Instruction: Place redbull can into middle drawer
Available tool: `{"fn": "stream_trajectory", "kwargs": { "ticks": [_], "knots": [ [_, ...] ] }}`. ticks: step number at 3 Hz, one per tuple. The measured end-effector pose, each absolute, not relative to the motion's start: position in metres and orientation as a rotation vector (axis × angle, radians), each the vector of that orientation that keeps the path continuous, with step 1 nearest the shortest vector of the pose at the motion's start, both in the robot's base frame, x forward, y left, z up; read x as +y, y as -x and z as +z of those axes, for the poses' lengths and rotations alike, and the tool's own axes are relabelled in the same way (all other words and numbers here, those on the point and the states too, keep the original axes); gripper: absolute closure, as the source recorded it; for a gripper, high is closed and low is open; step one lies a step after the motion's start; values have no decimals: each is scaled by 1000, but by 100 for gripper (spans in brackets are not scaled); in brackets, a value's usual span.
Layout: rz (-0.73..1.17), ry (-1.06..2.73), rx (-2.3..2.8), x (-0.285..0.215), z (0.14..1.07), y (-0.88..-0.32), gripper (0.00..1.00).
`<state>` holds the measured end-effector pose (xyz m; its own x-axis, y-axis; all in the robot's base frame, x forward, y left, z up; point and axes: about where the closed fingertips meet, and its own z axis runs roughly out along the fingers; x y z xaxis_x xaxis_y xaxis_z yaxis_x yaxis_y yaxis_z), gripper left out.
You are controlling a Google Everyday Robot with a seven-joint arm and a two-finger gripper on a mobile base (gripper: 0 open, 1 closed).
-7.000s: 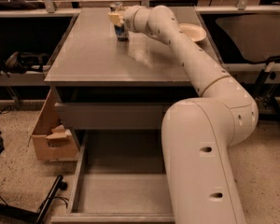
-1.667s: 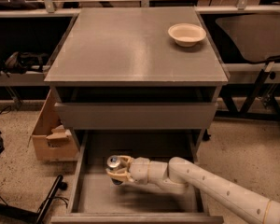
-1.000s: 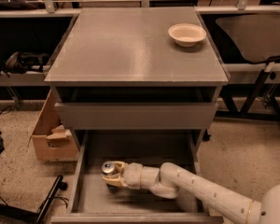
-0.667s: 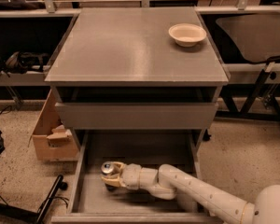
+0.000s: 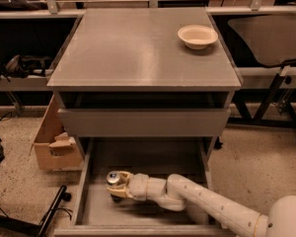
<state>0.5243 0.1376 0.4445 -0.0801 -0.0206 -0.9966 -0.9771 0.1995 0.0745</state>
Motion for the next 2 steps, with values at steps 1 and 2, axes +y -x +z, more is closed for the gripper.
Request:
{"fn": "stream_trajectory", "kwargs": {
  "ticks": [1,2],
  "knots": [
    [1102,1042,1375,138,444,-524,38],
    [1102,1043,1375,138,444,-524,16]
  ]
}}
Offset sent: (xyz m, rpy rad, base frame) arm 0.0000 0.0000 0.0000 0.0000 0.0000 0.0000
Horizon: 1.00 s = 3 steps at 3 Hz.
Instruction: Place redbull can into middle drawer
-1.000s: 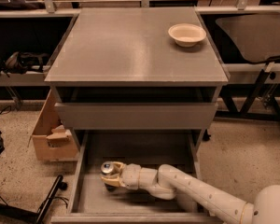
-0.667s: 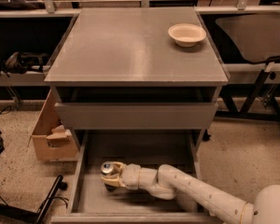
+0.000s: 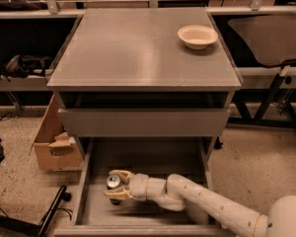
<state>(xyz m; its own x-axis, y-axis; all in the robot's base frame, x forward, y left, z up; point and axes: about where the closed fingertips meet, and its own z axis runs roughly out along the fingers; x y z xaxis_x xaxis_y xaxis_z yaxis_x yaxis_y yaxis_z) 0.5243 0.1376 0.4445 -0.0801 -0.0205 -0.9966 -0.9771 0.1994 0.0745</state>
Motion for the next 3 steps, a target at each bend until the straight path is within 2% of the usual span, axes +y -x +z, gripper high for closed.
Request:
{"fn": "stream_trajectory", "kwargs": {
  "ticks": [1,3],
  "knots": [
    [1102,1043,1375,138,444,-524,0],
    [1097,1048,1395,137,457,-521,0]
  ]
}}
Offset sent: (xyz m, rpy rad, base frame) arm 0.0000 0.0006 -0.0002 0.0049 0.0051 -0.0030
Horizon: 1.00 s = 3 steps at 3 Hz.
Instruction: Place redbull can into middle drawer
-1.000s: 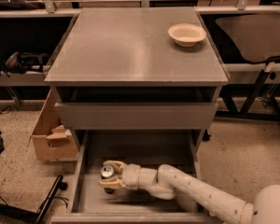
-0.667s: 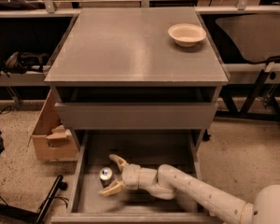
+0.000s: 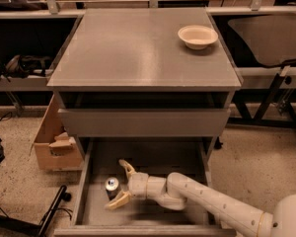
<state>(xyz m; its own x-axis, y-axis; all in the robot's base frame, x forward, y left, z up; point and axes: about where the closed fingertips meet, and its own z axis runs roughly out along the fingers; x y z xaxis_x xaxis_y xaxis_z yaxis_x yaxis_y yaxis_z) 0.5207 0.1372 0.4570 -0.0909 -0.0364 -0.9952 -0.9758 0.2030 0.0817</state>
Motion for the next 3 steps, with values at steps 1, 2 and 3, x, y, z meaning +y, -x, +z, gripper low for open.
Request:
{"fn": "stream_trajectory", "kwargs": {
  "ticks": [1,2,3],
  "knots": [
    [1133,1107,1461,117,472,-493,0],
    [1196,1203,1582,84,497,-447,0],
    [1216,1285,1694,52,526,-427,0]
  ]
}}
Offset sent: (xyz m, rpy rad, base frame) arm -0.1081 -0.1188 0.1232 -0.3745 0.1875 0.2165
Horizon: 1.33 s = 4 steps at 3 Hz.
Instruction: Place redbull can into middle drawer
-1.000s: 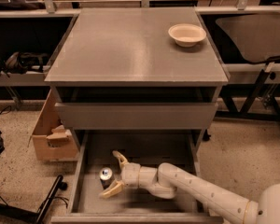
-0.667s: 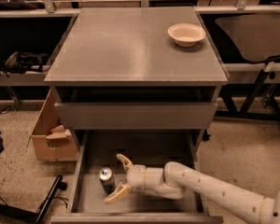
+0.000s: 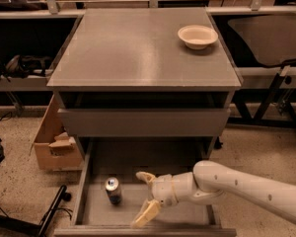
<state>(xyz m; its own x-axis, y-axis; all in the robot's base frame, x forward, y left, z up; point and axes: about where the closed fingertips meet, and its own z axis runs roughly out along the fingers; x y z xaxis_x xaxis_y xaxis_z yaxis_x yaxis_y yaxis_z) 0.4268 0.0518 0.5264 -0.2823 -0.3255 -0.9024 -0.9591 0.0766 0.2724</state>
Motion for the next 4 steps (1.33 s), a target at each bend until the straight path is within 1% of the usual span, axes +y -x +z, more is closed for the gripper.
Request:
{"fn": "stream_trajectory", "kwargs": {
  "ticks": [1,2,4],
  "knots": [
    [1112,1333,1824,11,571,-432,0],
    [932,1359,1926,-19,614,-449,0],
    [373,1425,2080,-66,699,-492,0]
  ]
}}
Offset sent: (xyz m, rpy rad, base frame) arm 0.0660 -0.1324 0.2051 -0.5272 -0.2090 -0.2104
